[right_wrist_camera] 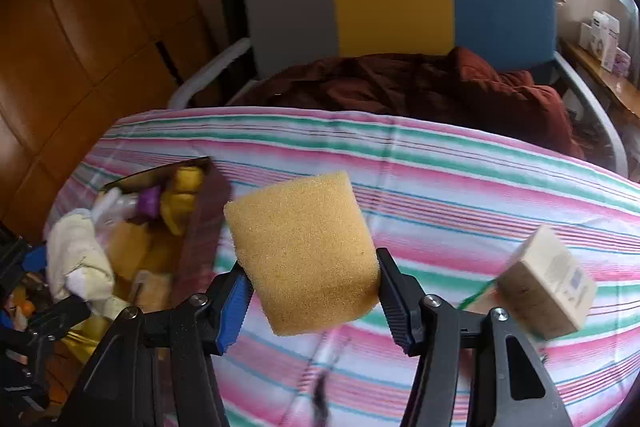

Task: Organize objects
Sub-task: 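Carry the sock roll and sponge into the gold tray and release both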

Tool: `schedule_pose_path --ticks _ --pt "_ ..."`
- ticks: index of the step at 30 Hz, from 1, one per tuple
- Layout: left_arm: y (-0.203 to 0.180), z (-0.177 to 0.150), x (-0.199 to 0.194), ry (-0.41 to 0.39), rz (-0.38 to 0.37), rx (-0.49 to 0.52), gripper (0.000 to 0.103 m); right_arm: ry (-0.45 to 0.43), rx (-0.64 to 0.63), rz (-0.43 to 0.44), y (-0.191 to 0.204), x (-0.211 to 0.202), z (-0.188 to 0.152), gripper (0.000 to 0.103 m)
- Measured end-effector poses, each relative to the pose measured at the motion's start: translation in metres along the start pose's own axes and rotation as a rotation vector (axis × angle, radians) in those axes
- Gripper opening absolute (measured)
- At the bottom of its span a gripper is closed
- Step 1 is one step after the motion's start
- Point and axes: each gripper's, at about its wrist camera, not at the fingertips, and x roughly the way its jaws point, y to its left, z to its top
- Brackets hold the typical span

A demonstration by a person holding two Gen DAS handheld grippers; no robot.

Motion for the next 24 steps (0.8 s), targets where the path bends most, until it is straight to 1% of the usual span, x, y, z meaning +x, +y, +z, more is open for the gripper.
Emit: schedule_pose_path --ticks 4,7,12,18,24 --pt "0.015 -0.013 -0.015 -0.020 0.034 -0.057 0.063 -0.004 -0.008 0.039 0.032 -0.006 -0.008 0.059" --pt "0.025 -0.025 -0.029 -0.038 0.062 -0.076 0.064 -0.015 -0.006 0.069 0.054 -0.012 -0.017 0.059" --pt "0.042 -0.043 -0.045 -0.049 0.086 -0.107 0.064 -0.018 0.018 0.119 0.080 -0.017 -0.033 0.059" --pt "0.059 -0.070 -0.056 -0.039 0.101 -0.157 0.064 0.001 0.021 0.167 0.112 -0.013 -0.049 0.059" --pt "0.073 -0.088 -0.061 -0.037 0.116 -0.200 0.064 0.021 -0.013 0.163 0.138 -0.006 -0.050 0.059"
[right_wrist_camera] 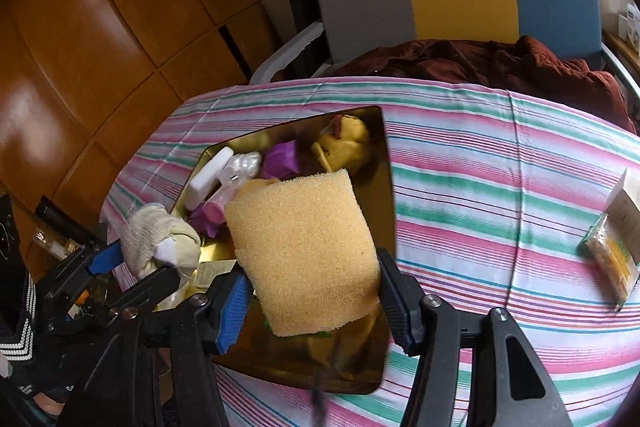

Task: Organize objects
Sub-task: 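Carry the sock roll and sponge into the gold tray and release both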

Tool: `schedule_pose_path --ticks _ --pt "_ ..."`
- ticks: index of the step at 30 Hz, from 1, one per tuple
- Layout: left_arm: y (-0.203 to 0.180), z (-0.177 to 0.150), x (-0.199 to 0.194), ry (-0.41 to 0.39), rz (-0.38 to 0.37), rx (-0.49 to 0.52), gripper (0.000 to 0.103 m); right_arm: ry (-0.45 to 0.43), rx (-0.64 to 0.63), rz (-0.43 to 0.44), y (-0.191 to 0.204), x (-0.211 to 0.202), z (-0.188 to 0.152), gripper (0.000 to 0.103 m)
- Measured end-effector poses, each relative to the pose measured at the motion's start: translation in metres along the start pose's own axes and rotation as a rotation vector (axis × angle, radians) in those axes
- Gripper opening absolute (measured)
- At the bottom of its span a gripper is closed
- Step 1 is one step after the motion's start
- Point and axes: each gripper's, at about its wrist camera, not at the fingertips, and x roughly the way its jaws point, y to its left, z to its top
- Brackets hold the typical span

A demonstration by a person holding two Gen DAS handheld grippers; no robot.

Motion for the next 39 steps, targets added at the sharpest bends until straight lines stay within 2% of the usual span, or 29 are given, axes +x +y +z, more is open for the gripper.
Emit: schedule_pose_path --ticks 7,15,27,29,31,34,39 --pt "0.012 -0.004 -0.001 -0.004 -0.002 -0.034 0.064 0.010 -0.019 -0.021 0.017 0.006 0.008 0.059" --pt "0.017 0.000 0.005 -0.003 -0.003 -0.048 0.064 -0.001 -0.019 -0.041 0.025 0.015 0.034 0.059" --pt "0.019 0.020 0.023 -0.002 -0.008 -0.072 0.064 -0.021 -0.009 -0.044 0.029 0.027 0.066 0.062" --pt "0.019 0.024 0.029 -0.005 0.010 -0.080 0.067 -0.014 -0.004 -0.054 0.027 0.032 0.069 0.065" --pt "0.020 0.027 0.036 0.006 0.028 -0.088 0.083 -0.007 0.011 -0.074 0.024 0.036 0.071 0.069" --pt "0.020 0.028 0.035 -0.007 0.031 -0.099 0.086 -0.019 0.025 -0.074 0.019 0.034 0.070 0.074" --pt "0.022 0.023 0.030 -0.007 0.040 -0.097 0.086 -0.015 0.041 -0.070 0.016 0.028 0.059 0.075"
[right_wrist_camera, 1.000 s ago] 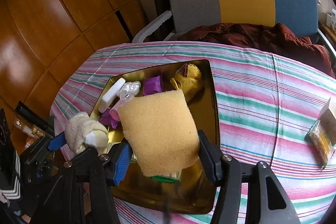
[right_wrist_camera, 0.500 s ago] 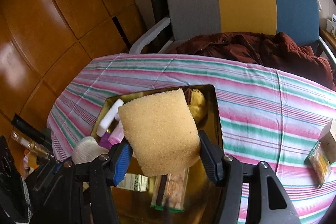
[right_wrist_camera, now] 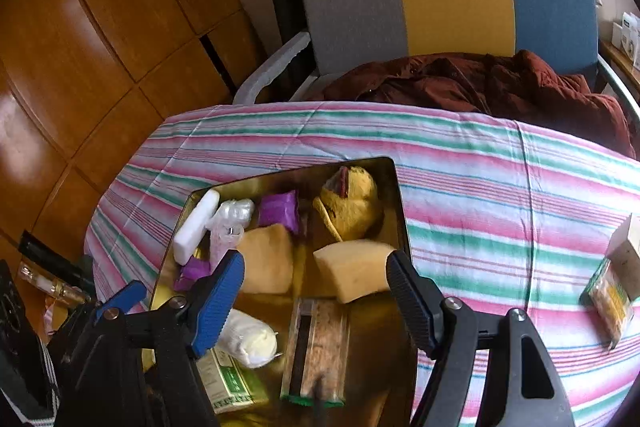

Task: Organize objects
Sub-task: 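Carry the sock roll and sponge into the gold tray and release both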

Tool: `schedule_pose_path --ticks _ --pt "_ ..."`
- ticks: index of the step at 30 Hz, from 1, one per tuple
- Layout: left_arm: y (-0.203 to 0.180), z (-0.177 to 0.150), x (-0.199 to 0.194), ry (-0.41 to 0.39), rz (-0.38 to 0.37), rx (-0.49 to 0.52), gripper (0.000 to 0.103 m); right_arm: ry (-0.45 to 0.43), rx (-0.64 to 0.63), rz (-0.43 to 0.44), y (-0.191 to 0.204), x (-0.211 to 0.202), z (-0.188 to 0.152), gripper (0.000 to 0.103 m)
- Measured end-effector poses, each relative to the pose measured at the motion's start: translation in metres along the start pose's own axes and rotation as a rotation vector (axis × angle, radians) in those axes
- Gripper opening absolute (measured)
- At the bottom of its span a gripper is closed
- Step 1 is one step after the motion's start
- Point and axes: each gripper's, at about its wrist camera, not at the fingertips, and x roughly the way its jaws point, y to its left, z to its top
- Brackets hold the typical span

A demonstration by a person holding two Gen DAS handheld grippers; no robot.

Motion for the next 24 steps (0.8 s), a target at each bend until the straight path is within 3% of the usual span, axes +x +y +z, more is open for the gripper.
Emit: schedule_pose_path --ticks 24 --pt "-0.001 -0.025 -0.043 -0.050 0.044 0.033 0.089 -0.031 -0.097 -0.128 0.012 -0.028 -0.068 0.075"
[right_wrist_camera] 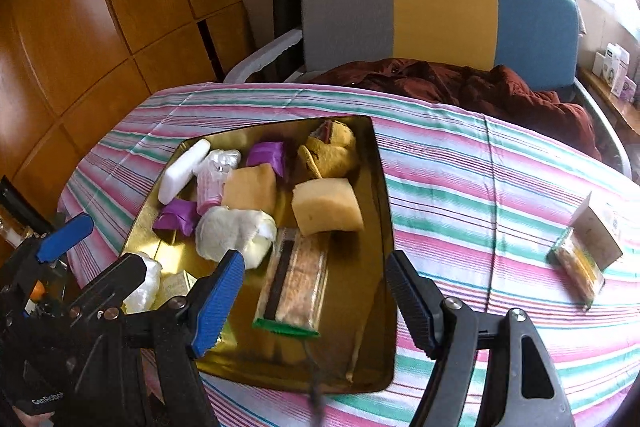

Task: Organize objects
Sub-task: 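Carry the sock roll and sponge into the gold tray and release both, then withdraw both tools from the tray and move to the box and cracker pack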

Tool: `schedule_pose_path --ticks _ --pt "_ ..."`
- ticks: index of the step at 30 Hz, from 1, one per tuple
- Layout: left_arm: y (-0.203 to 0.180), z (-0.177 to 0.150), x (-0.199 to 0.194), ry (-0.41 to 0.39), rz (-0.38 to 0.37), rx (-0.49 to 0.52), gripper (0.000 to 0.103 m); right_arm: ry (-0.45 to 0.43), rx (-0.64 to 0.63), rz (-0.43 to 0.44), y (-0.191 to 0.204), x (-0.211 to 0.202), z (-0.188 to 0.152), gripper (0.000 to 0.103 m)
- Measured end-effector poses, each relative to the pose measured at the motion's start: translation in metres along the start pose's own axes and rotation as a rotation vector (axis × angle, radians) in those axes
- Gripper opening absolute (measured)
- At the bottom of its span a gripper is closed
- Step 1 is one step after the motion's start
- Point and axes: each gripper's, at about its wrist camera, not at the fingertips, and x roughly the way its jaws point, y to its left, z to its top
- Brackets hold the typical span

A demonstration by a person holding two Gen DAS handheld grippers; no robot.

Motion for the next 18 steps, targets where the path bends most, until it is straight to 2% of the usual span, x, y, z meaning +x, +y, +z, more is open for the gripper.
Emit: schedule_pose_path --ticks 18 --pt "-0.037 -0.007 -0.004 0.018 -0.056 0.094 0.090 -0.008 0.048 -0.071 -0.042 -0.021 -0.018 0.075"
